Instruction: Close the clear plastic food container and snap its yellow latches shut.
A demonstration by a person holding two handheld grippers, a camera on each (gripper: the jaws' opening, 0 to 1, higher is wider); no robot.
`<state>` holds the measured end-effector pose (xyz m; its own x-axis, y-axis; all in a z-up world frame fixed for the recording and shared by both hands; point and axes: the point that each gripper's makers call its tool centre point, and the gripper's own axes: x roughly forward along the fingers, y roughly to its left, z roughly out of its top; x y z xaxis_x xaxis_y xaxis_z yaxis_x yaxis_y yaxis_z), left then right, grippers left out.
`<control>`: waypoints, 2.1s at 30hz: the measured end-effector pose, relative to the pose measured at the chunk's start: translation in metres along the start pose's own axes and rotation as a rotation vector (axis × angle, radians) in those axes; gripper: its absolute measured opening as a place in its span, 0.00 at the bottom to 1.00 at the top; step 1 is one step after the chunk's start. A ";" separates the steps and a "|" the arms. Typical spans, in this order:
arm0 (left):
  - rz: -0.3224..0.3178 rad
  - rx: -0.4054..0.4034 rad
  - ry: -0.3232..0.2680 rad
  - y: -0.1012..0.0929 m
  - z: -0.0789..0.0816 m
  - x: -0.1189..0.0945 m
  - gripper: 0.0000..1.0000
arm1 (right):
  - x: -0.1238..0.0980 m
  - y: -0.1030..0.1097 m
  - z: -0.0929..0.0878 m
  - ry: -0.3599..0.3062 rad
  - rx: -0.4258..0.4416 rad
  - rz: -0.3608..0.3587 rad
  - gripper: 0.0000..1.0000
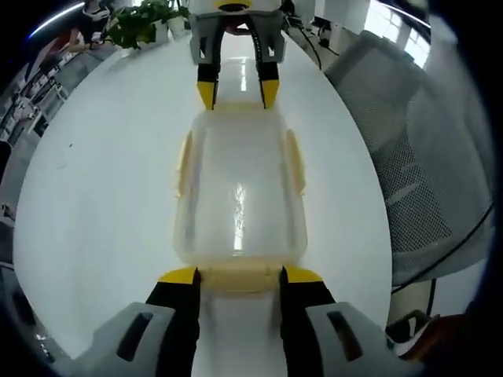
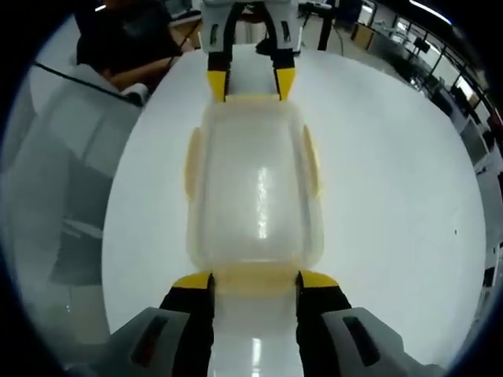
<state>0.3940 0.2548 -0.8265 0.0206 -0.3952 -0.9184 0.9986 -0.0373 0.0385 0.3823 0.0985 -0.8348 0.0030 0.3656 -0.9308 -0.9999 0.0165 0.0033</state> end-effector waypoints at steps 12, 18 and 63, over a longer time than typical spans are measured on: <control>0.016 0.007 -0.003 0.000 0.029 -0.021 0.39 | -0.032 0.003 -0.006 -0.011 -0.019 -0.010 0.39; 0.017 0.010 -0.001 0.002 0.039 -0.020 0.39 | -0.042 0.003 -0.014 -0.009 -0.019 -0.011 0.39; 0.040 0.024 -0.035 0.005 0.156 0.009 0.39 | -0.100 -0.009 -0.120 0.024 -0.031 -0.044 0.39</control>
<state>0.3916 0.1081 -0.7736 0.0588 -0.4283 -0.9017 0.9955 -0.0424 0.0850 0.3893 -0.0502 -0.7854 0.0472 0.3431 -0.9381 -0.9988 0.0035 -0.0490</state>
